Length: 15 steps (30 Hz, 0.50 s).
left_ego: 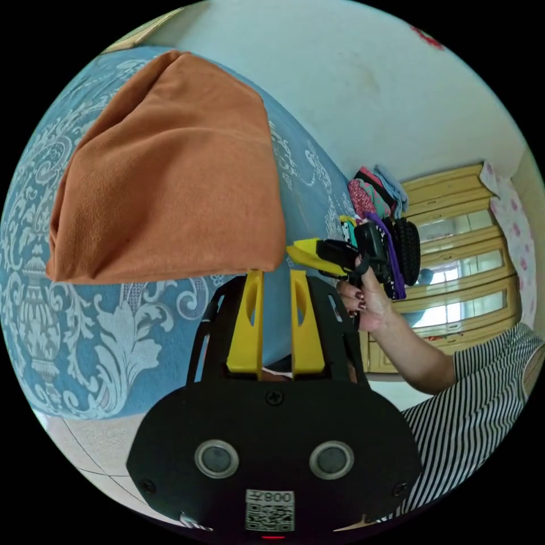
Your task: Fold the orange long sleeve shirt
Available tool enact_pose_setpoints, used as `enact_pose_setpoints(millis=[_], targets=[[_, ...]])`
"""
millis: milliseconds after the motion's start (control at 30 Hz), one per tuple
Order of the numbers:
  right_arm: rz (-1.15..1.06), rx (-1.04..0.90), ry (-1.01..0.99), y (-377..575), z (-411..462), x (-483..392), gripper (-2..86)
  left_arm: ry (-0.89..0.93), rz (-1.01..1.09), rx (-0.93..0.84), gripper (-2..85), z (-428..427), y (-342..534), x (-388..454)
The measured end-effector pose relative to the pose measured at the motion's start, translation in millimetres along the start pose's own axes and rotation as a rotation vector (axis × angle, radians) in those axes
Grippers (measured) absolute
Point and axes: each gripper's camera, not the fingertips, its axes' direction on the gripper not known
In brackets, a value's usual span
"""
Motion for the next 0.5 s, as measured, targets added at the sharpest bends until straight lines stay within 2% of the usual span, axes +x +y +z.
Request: enact_pose_setpoints(millis=[500], targets=[[0.079, 0.004, -0.302, 5.7, 72.4, 89.9, 11.3, 0.177, 0.012, 0.076, 1.7, -77.5, -16.6, -6.4]])
